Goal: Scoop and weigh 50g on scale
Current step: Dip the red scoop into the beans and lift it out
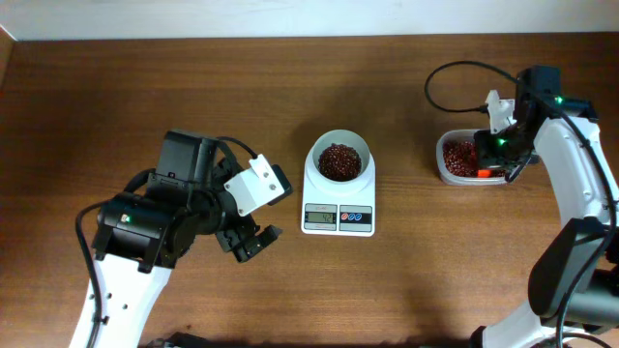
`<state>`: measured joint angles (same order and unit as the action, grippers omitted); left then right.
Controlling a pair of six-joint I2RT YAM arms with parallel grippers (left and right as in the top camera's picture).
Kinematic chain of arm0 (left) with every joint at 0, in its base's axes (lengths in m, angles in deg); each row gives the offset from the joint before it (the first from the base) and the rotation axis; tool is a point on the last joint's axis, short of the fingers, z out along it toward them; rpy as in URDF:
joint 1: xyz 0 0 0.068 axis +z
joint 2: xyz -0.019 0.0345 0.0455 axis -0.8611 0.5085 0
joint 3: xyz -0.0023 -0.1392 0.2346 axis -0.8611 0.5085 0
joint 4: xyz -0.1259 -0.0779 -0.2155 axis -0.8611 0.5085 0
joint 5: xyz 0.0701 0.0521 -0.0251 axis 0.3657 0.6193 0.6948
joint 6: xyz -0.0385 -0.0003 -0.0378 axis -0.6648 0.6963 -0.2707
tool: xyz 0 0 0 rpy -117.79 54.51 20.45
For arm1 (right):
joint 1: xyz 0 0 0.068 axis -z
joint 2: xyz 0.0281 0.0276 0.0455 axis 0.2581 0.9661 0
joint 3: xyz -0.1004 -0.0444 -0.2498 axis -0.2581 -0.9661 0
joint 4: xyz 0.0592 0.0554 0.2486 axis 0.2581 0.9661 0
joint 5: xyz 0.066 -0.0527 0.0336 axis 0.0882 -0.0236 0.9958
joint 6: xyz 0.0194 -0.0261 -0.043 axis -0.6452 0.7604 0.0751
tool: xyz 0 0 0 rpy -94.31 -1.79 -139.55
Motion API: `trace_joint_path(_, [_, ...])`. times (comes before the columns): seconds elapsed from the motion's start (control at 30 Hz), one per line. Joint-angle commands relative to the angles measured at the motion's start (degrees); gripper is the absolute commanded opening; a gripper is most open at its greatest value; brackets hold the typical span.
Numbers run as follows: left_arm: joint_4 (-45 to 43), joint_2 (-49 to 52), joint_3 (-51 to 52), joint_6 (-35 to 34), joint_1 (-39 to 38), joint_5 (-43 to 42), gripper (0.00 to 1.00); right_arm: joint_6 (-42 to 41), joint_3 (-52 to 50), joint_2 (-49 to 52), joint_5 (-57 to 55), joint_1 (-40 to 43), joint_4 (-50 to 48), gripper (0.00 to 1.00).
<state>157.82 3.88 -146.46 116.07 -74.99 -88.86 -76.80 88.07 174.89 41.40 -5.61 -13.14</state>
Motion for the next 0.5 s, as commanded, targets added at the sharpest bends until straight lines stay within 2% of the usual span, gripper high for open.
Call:
trace_joint_path(0.0, [-0.11,-0.31,-0.94,-0.28,0.33,-0.02,0.99,-0.52,0.39,0.63,7.89,0.07,0.20,0.04])
trace_joint_path(0.2, [-0.11,-0.28,-0.94,-0.28,0.33,-0.02,0.99,-5.33,0.39,0.63,9.77,0.33,0.13,0.04])
trace_joint_path(0.47, [-0.11,-0.28,-0.94,-0.28,0.33,-0.02,0.99,-5.46,0.39,1.79,19.41,5.25,-0.02,0.04])
